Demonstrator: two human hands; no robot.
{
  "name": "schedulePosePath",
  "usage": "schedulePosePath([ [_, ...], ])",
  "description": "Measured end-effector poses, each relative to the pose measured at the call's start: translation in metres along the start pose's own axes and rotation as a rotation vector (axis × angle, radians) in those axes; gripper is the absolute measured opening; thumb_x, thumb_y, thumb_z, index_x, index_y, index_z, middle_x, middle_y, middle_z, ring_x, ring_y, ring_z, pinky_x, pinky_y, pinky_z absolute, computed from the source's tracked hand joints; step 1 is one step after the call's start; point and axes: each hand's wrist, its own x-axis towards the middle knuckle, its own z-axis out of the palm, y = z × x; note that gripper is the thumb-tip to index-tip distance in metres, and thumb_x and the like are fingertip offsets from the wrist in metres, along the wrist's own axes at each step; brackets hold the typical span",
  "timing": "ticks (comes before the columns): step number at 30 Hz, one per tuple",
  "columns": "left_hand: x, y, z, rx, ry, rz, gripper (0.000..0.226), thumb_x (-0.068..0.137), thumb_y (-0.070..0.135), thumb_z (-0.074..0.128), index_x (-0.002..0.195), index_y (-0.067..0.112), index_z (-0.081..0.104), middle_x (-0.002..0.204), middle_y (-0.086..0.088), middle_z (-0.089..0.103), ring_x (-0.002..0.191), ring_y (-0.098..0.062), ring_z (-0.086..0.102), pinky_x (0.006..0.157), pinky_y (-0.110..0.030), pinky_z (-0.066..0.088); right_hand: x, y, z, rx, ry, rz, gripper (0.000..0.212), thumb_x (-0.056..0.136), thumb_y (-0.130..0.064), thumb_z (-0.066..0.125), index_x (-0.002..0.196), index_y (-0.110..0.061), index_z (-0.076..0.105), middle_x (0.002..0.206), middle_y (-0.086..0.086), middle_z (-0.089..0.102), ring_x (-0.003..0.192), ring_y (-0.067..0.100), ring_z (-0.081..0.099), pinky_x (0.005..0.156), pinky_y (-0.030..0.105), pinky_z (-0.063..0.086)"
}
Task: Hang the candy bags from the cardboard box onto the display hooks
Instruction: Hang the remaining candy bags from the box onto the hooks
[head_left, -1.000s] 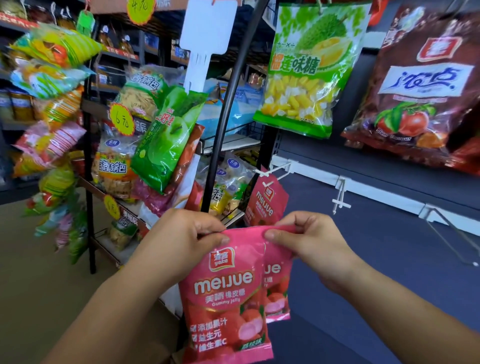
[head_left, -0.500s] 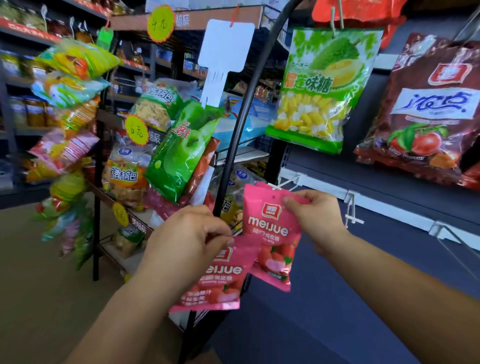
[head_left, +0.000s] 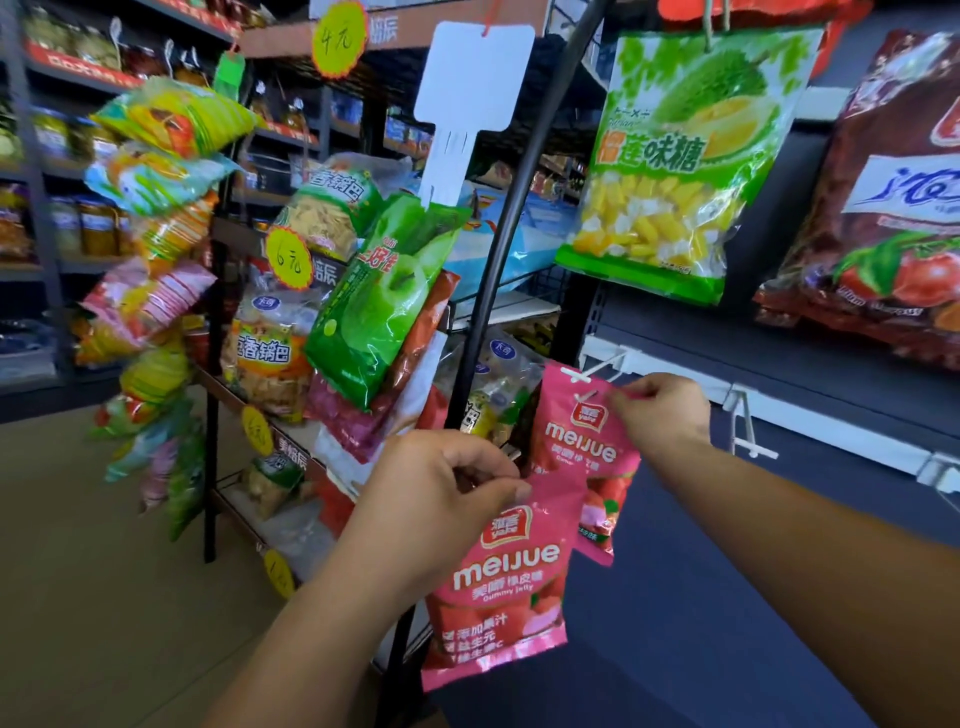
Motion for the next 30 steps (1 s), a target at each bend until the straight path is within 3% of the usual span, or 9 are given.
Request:
schedulePosePath([
  [2,0.001,0.002,0.000,-0.009,0.006,0.005,0.010,0.081,0.027,0.084,0.075,0.022,0.078,0.075,0.008,0.076,0.067,-0.010,0.074,0.064,-0.047,0.064,-0.006,-0.001,0.000,-0.026,0.027,-0.024,0.008,0.087,-0.031,0.075,0.088,-0.025,0.069,0.108,0.003,0.072,0.091,0.021,0.067,0.079,0.033,0.055],
  [4,0.004,0.001,-0.001,0.030,0.021,0.027,0.011,0.081,0.029,0.084,0.075,0.023,0.078,0.075,0.011,0.076,0.068,-0.007,0.073,0.064,-0.045,0.064,-0.031,-0.002,-0.002,-0.036,0.076,-0.137,0.027,0.090,-0.028,0.074,0.115,-0.021,0.065,0.128,0.004,0.057,0.112,0.023,0.056,0.094,0.032,0.046],
  [6,0.004,0.000,-0.001,0.070,0.037,0.052,0.010,0.081,0.031,0.084,0.075,0.025,0.078,0.077,0.014,0.074,0.069,-0.006,0.071,0.065,-0.043,0.063,-0.073,-0.004,-0.006,0.067,0.063,-0.276,0.029,0.093,-0.030,0.074,0.120,-0.021,0.066,0.130,0.003,0.052,0.122,0.020,0.050,0.101,0.034,0.042],
  [8,0.004,-0.002,-0.001,0.086,0.054,0.082,0.009,0.080,0.031,0.084,0.075,0.025,0.078,0.079,0.017,0.072,0.071,-0.006,0.070,0.067,-0.043,0.062,-0.117,-0.007,-0.015,0.342,-0.213,-0.254,0.018,0.090,-0.037,0.077,0.104,-0.026,0.073,0.117,0.002,0.068,0.109,0.015,0.065,0.093,0.037,0.055],
  [10,0.004,-0.002,0.000,0.115,0.076,0.134,0.008,0.079,0.030,0.084,0.076,0.026,0.079,0.080,0.016,0.071,0.073,-0.006,0.069,0.068,-0.042,0.060,-0.138,-0.007,-0.022,0.559,-0.563,-0.109,0.031,0.079,-0.035,0.079,0.105,-0.019,0.076,0.105,0.007,0.079,0.095,0.015,0.074,0.083,0.032,0.060],
  [12,0.004,-0.004,0.001,0.164,0.092,0.190,0.007,0.079,0.029,0.084,0.076,0.026,0.079,0.077,0.013,0.070,0.077,-0.007,0.067,0.068,-0.040,0.058,-0.140,-0.004,-0.023,0.563,-0.671,-0.078,0.032,0.078,-0.017,0.083,0.107,-0.007,0.074,0.098,0.011,0.081,0.087,0.019,0.077,0.075,0.026,0.060],
  [15,0.002,-0.007,0.002,0.267,0.095,0.241,0.006,0.080,0.031,0.083,0.077,0.029,0.078,0.078,0.014,0.068,0.080,-0.007,0.064,0.067,-0.039,0.056,-0.135,-0.008,-0.021,0.462,-0.628,-0.089,0.015,0.082,-0.001,0.081,0.088,0.005,0.068,0.078,0.015,0.077,0.067,0.016,0.072,0.058,0.022,0.055],
  [21,0.000,-0.012,-0.007,0.477,0.325,0.186,0.023,0.086,0.027,0.075,0.108,0.032,0.068,0.098,0.011,0.061,0.092,-0.019,0.062,0.074,-0.042,0.056,-0.104,-0.019,-0.027,0.411,-0.353,-0.028,0.011,0.091,-0.008,0.076,0.095,-0.006,0.066,0.088,0.018,0.077,0.069,0.022,0.074,0.064,0.042,0.064],
  [30,0.002,-0.018,0.018,0.406,0.157,0.183,0.044,0.084,0.028,0.074,0.127,0.031,0.064,0.110,0.012,0.065,0.095,-0.015,0.063,0.086,-0.037,0.055,-0.054,-0.024,-0.015,0.477,-0.185,0.099,0.020,0.081,-0.016,0.088,0.081,-0.010,0.069,0.082,0.014,0.078,0.064,0.023,0.074,0.064,0.039,0.064],
])
